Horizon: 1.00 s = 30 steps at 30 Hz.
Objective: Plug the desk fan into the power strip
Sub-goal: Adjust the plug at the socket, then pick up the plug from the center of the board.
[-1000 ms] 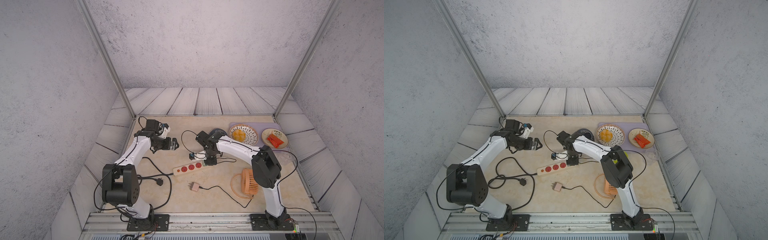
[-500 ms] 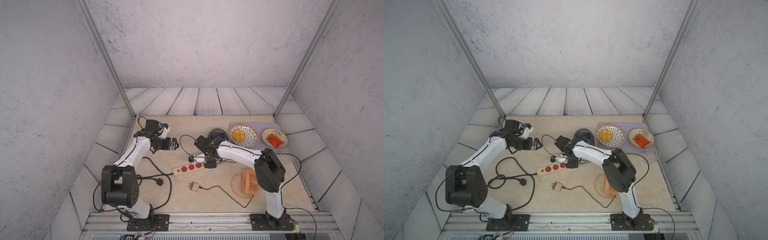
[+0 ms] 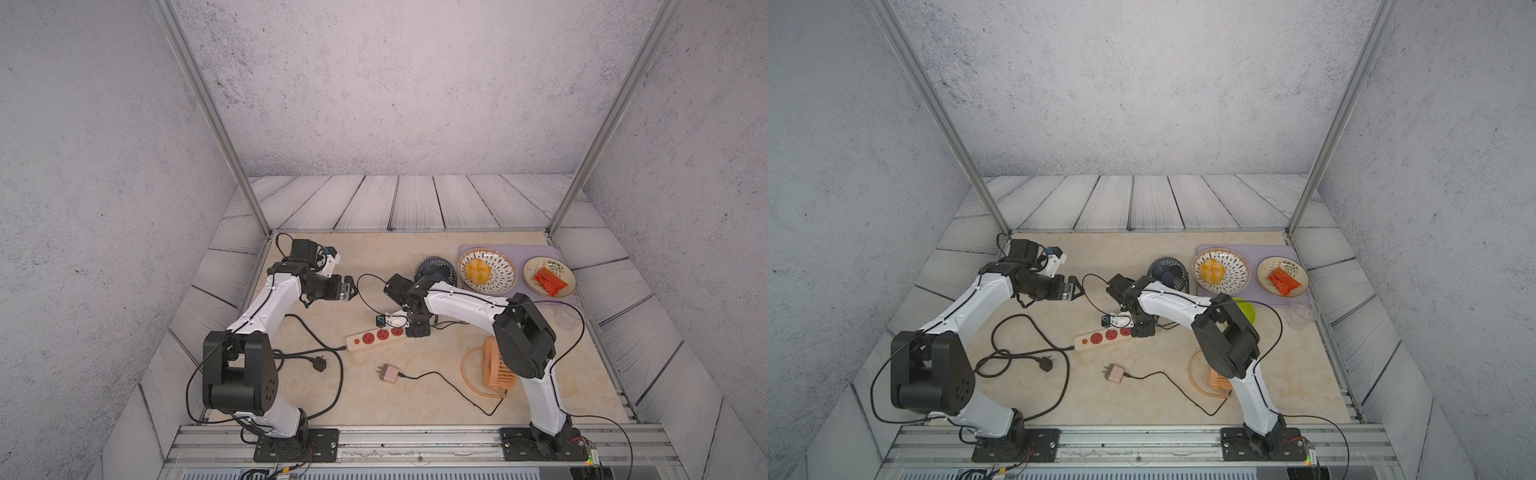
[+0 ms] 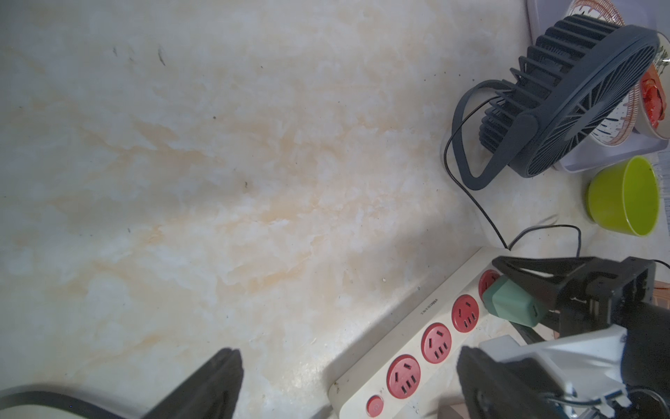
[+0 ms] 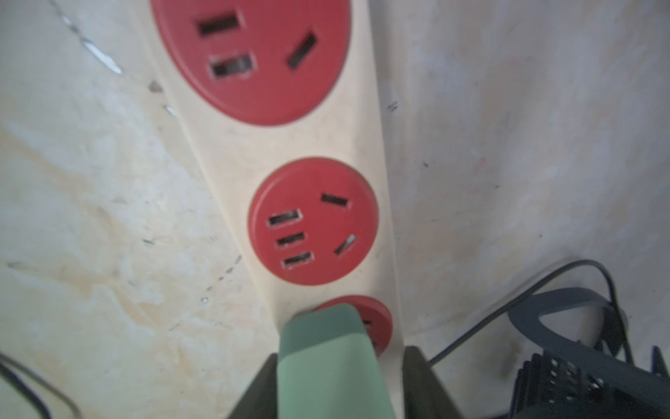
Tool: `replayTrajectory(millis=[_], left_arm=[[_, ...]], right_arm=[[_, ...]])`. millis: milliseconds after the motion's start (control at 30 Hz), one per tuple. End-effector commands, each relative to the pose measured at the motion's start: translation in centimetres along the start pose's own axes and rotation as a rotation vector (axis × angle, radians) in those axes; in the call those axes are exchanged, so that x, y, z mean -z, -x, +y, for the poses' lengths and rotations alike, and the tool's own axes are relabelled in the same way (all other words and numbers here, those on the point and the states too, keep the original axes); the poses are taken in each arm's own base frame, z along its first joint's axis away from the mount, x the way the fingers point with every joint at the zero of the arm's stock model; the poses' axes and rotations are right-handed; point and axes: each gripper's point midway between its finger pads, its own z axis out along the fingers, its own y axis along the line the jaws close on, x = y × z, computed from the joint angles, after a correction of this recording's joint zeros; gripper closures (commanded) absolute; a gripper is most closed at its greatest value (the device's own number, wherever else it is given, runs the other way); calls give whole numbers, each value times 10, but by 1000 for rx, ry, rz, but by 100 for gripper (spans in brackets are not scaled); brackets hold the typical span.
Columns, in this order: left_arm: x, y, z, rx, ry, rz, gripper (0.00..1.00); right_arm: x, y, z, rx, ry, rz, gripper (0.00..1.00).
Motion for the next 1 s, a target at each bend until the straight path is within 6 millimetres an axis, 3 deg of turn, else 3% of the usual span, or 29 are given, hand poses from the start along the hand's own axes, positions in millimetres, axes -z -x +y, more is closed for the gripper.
replayTrajectory(millis=[0,300,500,767,967], left_arm=[[9,0,-3,-14,2,-20,0],[14,3,-4,-36,5,-35,1],[27,5,-16,-123,-20,-90,0],[48,-5,-49,-322,-128,-137,1],[54,-15,-77,-524,-171,-137,1]], right_arm=[[-29,-10,16,20,72,56,2],[35,3,-11,2,-43,-53,1],[85,3,-24,-48,-151,-144,1],[146,-16,-34,-214,-286,-323,1],[169,-40,-31,-382,-375,-413,1]])
